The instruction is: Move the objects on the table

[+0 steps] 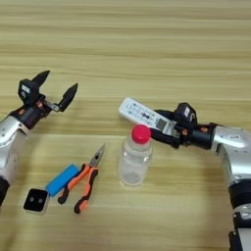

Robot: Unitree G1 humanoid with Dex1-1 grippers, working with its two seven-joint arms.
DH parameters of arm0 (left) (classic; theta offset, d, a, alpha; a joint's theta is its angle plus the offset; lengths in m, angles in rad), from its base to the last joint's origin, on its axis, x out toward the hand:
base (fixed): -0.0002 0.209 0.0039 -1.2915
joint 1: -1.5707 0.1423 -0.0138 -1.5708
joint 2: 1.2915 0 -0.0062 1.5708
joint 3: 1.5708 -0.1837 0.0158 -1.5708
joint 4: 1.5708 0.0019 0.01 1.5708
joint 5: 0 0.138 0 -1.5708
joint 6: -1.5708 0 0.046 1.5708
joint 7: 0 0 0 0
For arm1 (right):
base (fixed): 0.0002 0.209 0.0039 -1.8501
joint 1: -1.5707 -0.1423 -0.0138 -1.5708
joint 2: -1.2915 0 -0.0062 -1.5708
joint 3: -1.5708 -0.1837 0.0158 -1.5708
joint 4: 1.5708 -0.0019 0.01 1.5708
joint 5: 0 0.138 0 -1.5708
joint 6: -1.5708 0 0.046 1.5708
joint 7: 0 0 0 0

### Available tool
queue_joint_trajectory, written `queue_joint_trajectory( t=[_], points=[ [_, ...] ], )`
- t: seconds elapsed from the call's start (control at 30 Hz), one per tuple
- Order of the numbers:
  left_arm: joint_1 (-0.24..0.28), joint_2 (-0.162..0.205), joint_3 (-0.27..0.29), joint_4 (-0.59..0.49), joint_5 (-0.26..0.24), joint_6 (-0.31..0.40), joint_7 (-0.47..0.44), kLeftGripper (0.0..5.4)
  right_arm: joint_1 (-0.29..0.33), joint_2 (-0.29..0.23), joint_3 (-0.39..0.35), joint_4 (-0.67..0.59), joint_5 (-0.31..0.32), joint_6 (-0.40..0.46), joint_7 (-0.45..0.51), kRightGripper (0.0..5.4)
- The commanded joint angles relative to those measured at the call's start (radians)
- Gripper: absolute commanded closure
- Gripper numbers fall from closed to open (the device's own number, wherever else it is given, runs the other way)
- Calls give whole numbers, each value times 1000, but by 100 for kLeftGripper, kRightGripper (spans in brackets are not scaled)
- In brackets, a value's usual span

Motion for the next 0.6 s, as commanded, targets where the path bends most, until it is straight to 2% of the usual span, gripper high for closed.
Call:
queue_joint_trajectory(
  t=[0.03,0.23,0.33,0.43,0.53,0.6],
  points=[
    [26,14,-7,-60,-30,6,-59,0,-9,-32,13,-62,6,36,19,250],
    [58,25,-26,-134,-67,14,-152,0,-11,-62,8,-169,34,93,43,250],
    [63,46,-43,-169,-90,26,-224,0,-31,-79,22,-184,38,122,68,250],
    [51,83,-67,-184,-117,60,-332,0,-69,-91,41,-174,36,154,109,250],
    [37,112,-91,-184,-110,64,-400,0,-114,-103,63,-157,23,171,145,250],
    [4,123,-99,-165,-103,70,-429,0,-158,-108,85,-129,4,177,161,250]
  ],
)
